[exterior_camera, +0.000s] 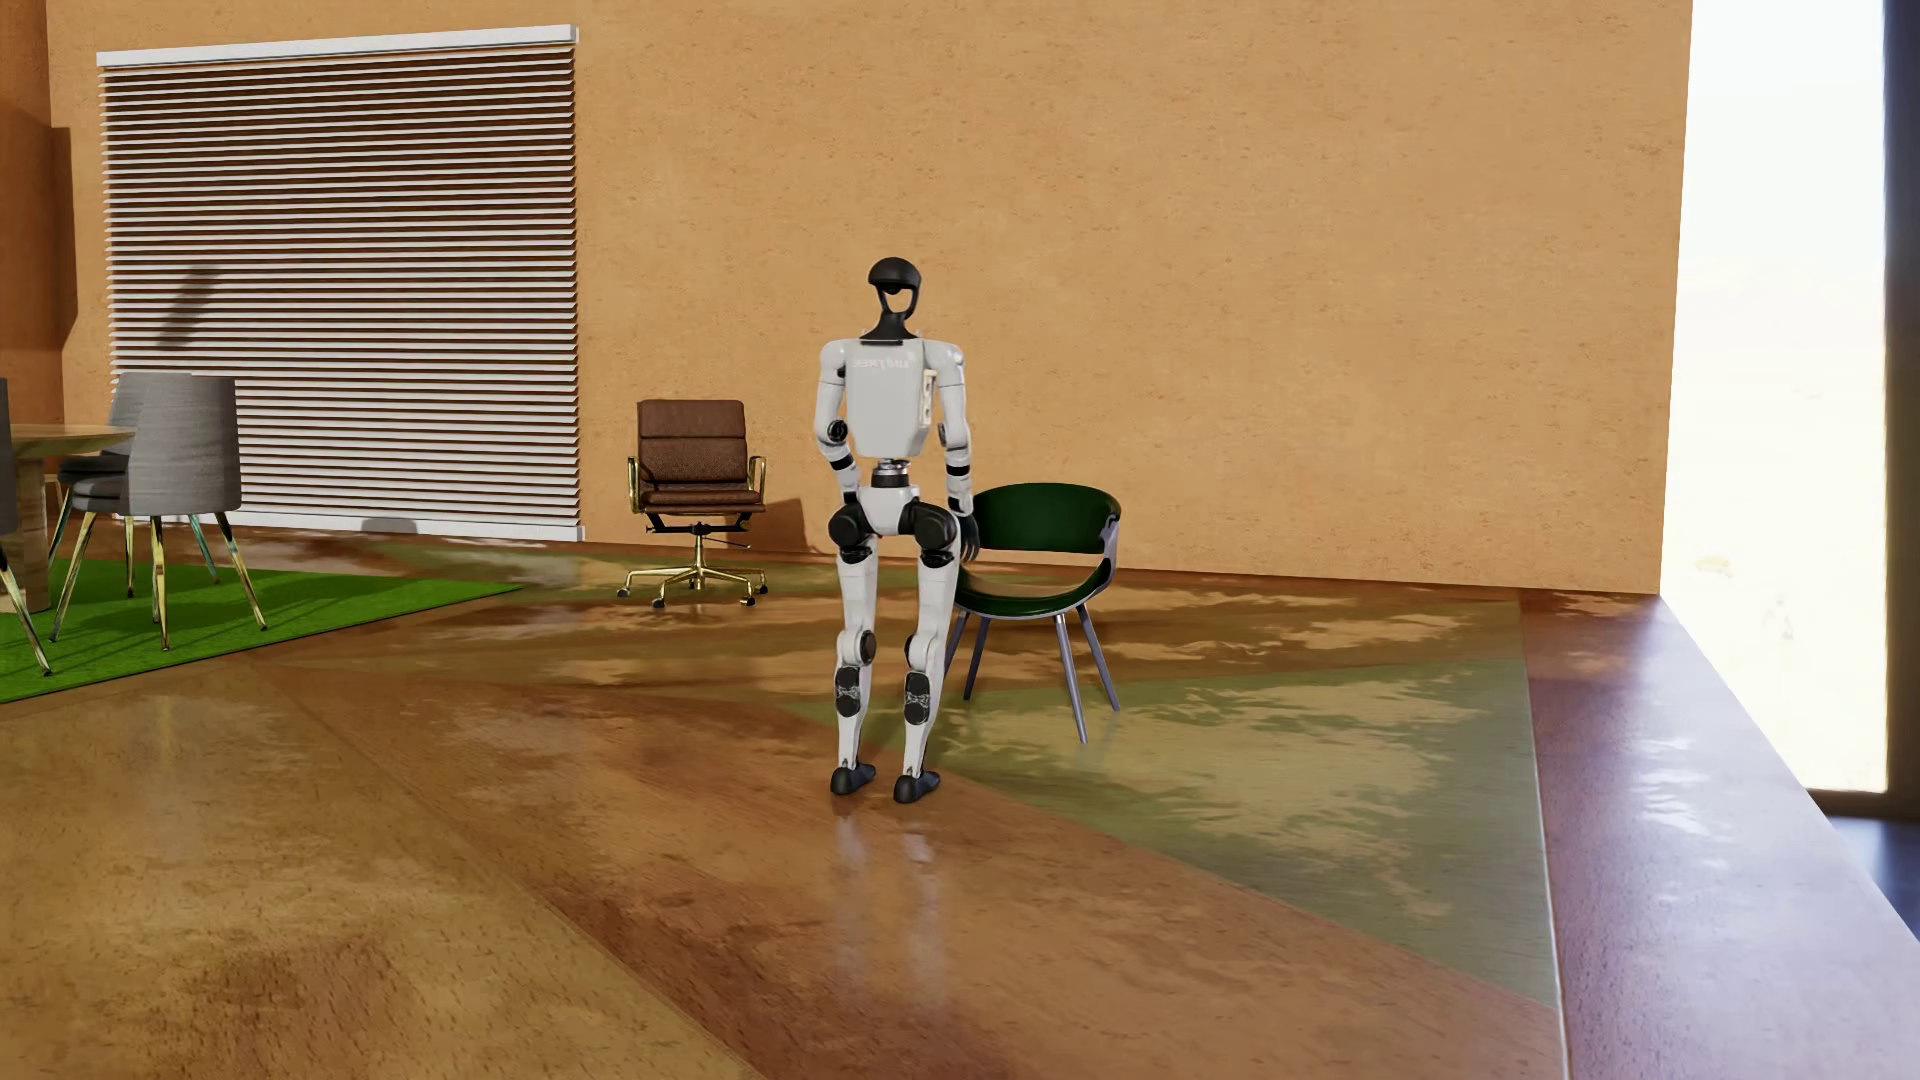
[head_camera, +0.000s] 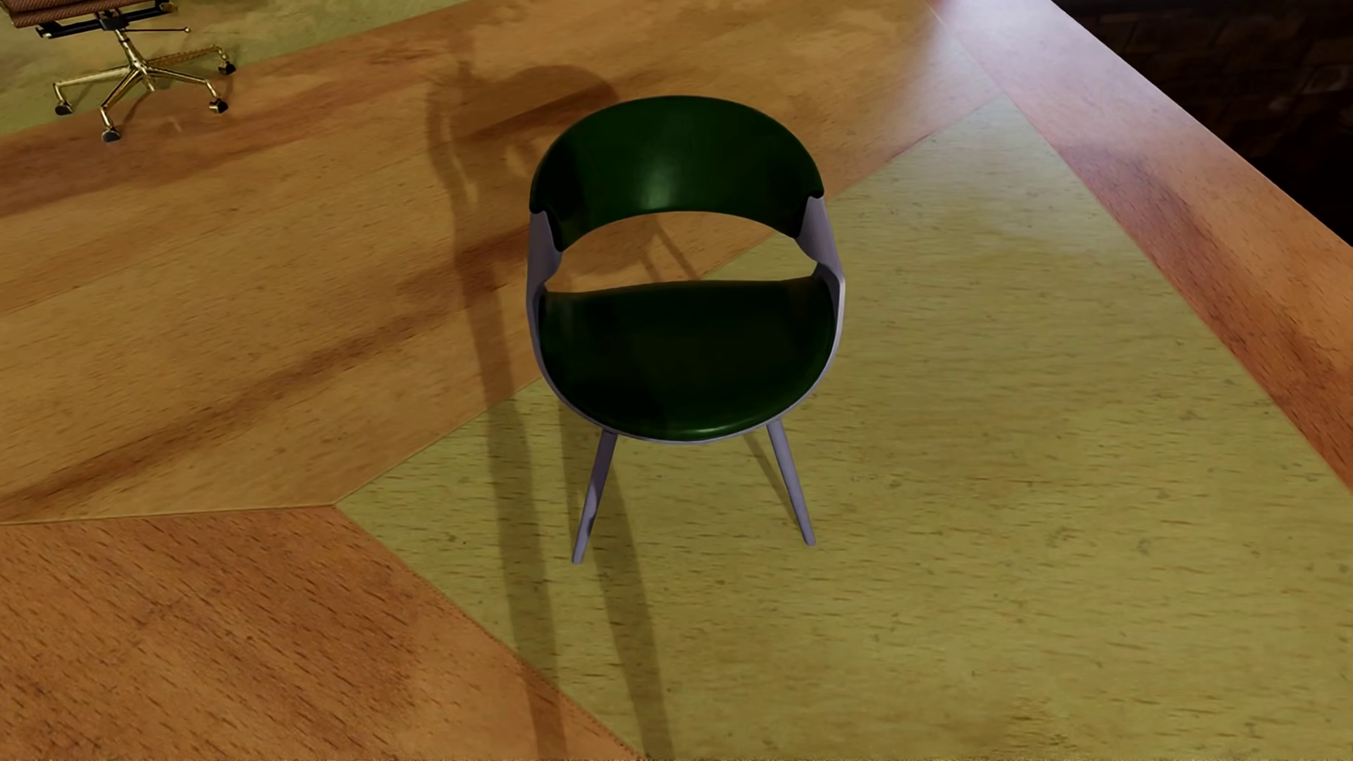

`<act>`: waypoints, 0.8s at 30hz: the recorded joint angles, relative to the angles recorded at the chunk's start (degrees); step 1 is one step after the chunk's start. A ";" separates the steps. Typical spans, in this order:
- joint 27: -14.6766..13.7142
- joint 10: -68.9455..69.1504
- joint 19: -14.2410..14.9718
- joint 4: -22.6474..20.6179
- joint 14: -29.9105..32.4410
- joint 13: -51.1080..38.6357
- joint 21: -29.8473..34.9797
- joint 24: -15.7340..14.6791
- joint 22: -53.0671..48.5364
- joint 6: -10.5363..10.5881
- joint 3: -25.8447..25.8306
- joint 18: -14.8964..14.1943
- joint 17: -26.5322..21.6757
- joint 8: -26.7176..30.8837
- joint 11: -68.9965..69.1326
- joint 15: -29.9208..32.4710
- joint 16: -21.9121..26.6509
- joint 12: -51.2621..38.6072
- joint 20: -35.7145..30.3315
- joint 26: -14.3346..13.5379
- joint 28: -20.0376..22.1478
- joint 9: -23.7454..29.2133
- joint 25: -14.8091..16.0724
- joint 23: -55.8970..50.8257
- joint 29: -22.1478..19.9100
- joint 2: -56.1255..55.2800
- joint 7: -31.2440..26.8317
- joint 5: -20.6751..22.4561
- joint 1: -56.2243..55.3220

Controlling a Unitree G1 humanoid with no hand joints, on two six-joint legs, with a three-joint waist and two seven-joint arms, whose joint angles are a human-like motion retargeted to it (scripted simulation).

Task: Go to the chair

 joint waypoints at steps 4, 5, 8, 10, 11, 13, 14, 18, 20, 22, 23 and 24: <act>0.05 0.27 -0.04 0.04 -0.05 -0.17 0.37 -0.07 0.11 0.01 -0.01 -0.09 0.14 0.00 0.09 -0.07 0.01 -0.10 -0.46 0.23 0.11 0.06 0.23 -0.17 0.14 0.02 0.05 0.02 -0.07; 0.10 0.28 -0.04 0.04 -0.03 -0.22 0.49 -0.03 0.13 0.02 -0.02 -0.10 0.15 0.00 0.11 -0.09 0.04 -0.16 -0.67 0.21 0.11 0.06 0.29 -0.23 0.19 0.03 0.05 0.01 -0.06; 0.00 0.41 -0.03 0.03 -0.02 -0.24 0.75 -0.18 0.20 0.04 -0.07 -0.11 0.05 0.00 0.09 -0.09 0.18 -0.29 -1.08 0.17 0.03 0.05 0.36 -0.43 -0.12 0.08 0.11 -0.01 -0.08; -0.06 0.54 -0.01 0.04 -0.03 -0.30 0.84 -0.29 0.22 0.07 -0.08 -0.13 -0.03 0.06 0.16 -0.11 0.19 -0.36 -1.20 0.27 0.03 0.04 0.40 -0.40 -0.19 0.01 0.19 -0.02 -0.16; -0.03 0.59 -0.01 0.04 -0.02 -0.33 0.84 -0.29 0.22 0.09 -0.08 -0.14 -0.07 0.07 0.19 -0.12 0.18 -0.41 -1.29 0.31 0.05 0.03 0.44 -0.37 -0.19 -0.02 0.21 -0.03 -0.20; 0.09 0.59 0.01 0.00 0.01 -0.33 0.83 -0.22 0.19 0.12 -0.09 -0.15 -0.13 0.08 0.15 -0.13 0.18 -0.47 -1.47 0.38 0.03 0.01 0.53 -0.31 -0.16 0.00 0.24 -0.07 -0.22; 0.10 0.59 0.02 -0.03 0.02 -0.32 0.84 -0.24 0.20 0.13 -0.10 -0.15 -0.17 0.05 0.15 -0.14 0.16 -0.49 -1.51 0.42 -0.01 0.00 0.59 -0.25 -0.10 0.02 0.22 -0.10 -0.22; -0.09 0.72 0.07 -0.21 0.00 -0.55 1.68 -0.07 0.33 0.18 -0.05 -0.08 -0.51 -0.27 0.11 -0.25 0.31 -1.24 -2.14 0.17 -0.38 -0.14 0.04 0.23 0.03 0.15 -0.09 -0.26 -0.24; -0.01 0.95 0.12 -0.33 -0.11 -0.74 1.84 -0.21 0.27 0.22 0.00 0.02 -0.56 -0.46 0.19 -0.39 0.17 -1.55 -2.06 0.27 -0.31 -0.19 0.05 0.46 0.10 0.21 -0.27 -0.37 -0.30; 0.32 1.15 0.16 -0.42 -0.20 -0.63 1.75 -0.02 0.58 0.26 0.08 0.12 -0.53 -0.63 0.37 -0.57 0.32 -1.85 -1.86 -0.35 -0.33 -0.19 0.14 0.14 -0.04 0.25 -0.44 -0.44 -0.30; 0.38 1.19 0.18 -0.47 -0.22 -0.59 1.60 0.13 0.63 0.28 0.14 0.17 -0.48 -0.71 0.37 -0.62 0.22 -1.99 -1.78 -0.47 -0.31 -0.18 0.25 -0.03 -0.17 0.34 -0.53 -0.47 -0.25; 0.46 1.23 0.20 -0.50 -0.23 -0.54 1.36 0.14 0.64 0.29 0.13 0.21 -0.40 -0.80 0.31 -0.63 0.12 -2.09 -1.54 -0.59 -0.25 -0.17 0.43 -0.17 -0.26 0.45 -0.61 -0.51 -0.22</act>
